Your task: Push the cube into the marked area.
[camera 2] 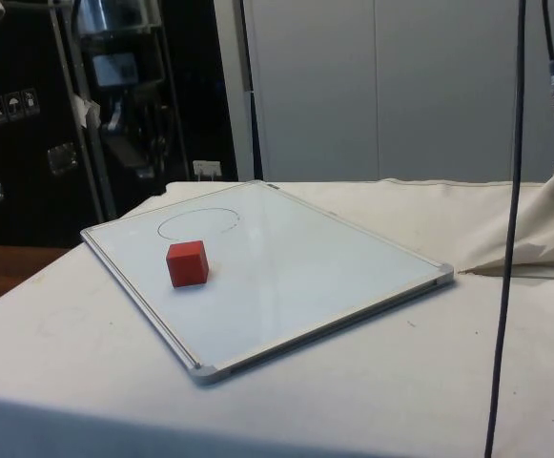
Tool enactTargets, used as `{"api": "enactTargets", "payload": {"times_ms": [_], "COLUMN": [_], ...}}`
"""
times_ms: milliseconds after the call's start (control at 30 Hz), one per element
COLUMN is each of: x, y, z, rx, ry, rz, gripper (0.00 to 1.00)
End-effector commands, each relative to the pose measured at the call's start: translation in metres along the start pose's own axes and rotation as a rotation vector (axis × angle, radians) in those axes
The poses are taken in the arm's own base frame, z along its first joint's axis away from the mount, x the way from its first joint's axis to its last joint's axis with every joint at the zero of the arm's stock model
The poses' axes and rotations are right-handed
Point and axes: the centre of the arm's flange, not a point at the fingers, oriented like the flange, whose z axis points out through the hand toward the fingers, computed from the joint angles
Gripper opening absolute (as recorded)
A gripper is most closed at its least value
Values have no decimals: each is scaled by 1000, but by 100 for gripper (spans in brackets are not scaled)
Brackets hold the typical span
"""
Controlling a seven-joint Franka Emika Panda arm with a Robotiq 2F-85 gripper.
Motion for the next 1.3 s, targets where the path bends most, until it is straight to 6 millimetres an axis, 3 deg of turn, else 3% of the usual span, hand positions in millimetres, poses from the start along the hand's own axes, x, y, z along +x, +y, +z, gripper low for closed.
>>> {"api": "enactTargets", "payload": {"times_ms": [0, 33, 67, 300, 533, 867, 1267], "x": [1, 0, 3, 6, 11, 13, 25], "y": [-2, 0, -4, -3, 6, 17, 46], "z": [4, 0, 11, 29, 66, 96, 138], "rx": [0, 0, 3, 5, 10, 5, -5], "ry": [4, 0, 3, -3, 0, -1, 23], "rz": [4, 0, 6, 26, 89, 129, 150], "gripper": [0, 0, 0, 0, 0, 0, 0]}}
